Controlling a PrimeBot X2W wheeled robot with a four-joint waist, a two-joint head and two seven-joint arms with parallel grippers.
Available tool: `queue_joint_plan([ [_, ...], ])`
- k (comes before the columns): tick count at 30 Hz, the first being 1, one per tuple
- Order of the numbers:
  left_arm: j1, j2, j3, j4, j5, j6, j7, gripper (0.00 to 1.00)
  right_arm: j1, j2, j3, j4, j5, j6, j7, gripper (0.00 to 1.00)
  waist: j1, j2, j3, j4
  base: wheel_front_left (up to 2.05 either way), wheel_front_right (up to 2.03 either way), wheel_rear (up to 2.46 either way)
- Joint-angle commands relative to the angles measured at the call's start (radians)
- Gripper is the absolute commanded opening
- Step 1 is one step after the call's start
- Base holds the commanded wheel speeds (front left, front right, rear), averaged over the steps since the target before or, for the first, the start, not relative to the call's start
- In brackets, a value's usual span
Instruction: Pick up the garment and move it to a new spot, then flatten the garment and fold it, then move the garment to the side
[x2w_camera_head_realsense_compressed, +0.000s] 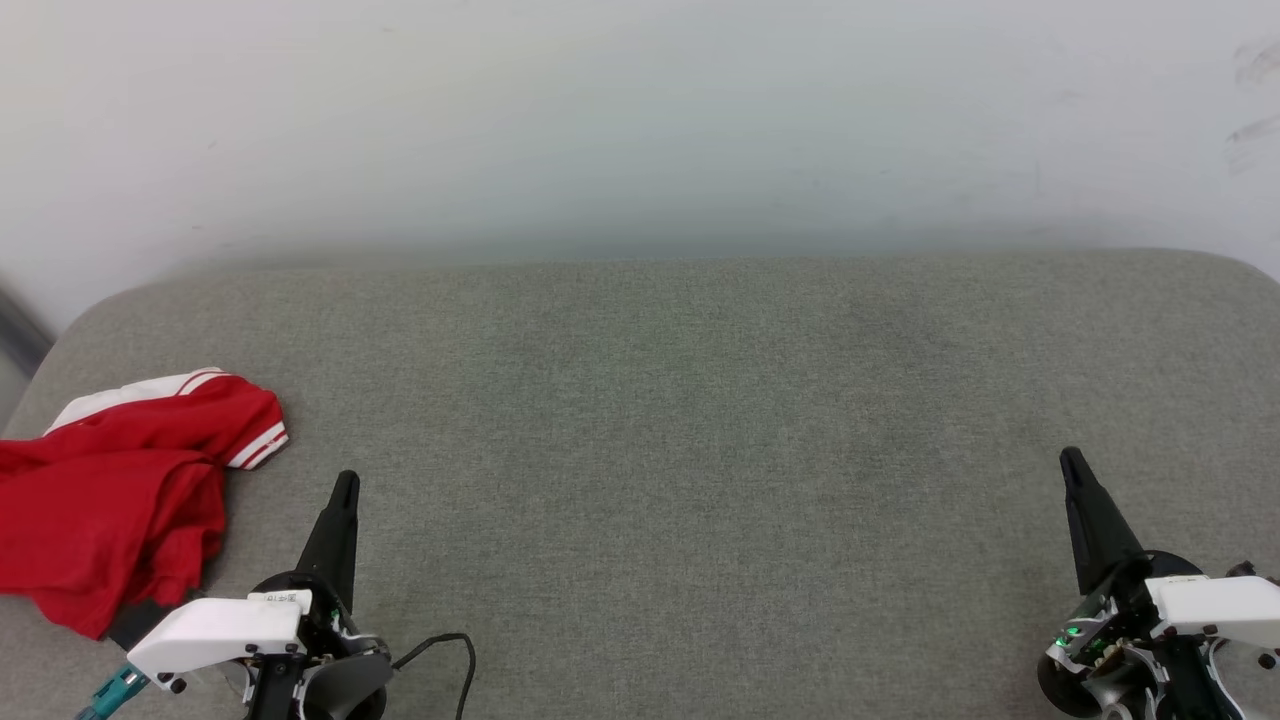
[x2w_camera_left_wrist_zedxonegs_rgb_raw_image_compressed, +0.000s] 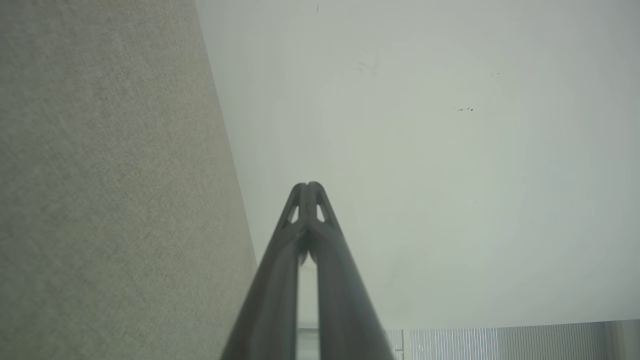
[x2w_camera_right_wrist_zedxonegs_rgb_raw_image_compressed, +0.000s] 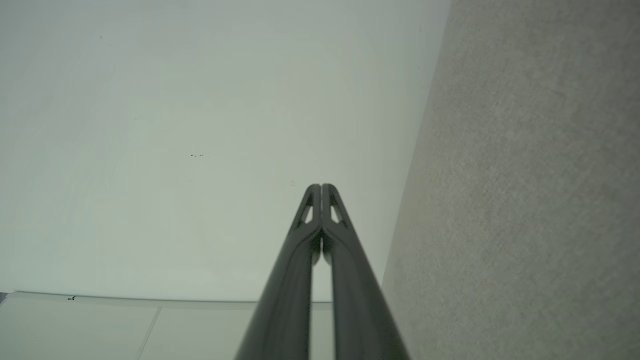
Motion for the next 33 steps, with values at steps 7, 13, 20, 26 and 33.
queue_joint_plan([
  [7,-0.006,-0.001,0.002,0.0,-0.002,-0.002,0.004,0.0,-0.011,0.003,0.0,0.001,0.004,0.0,0.0,0.0,0.0,0.0,0.0,0.0,0.0,0.0,0.0],
  [13,-0.006,-0.001,0.002,0.0,-0.002,-0.002,0.004,0.0,-0.011,0.003,0.0,0.001,0.004,0.0,0.0,0.0,0.0,0.0,0.0,0.0,0.0,0.0,0.0],
  [20,-0.006,-0.001,0.002,0.0,-0.002,-0.002,0.004,0.0,-0.011,0.003,0.0,0.001,0.004,0.0,0.0,0.0,0.0,0.0,0.0,0.0,0.0,0.0,0.0],
  [26,0.002,0.0,-0.001,0.005,0.0,0.0,-0.001,1.0,0.002,0.0,0.0,0.005,0.0,0.0,0.0,1.0,0.0,0.0,0.0,0.0,0.0,0.0,0.0],
  [33,-0.002,0.0,-0.04,-0.013,0.001,0.0,-0.035,1.0,0.015,0.0,0.013,-0.022,-0.009,0.0,-0.028,1.0,0.0,0.0,0.001,0.0,0.0,0.0,0.0],
])
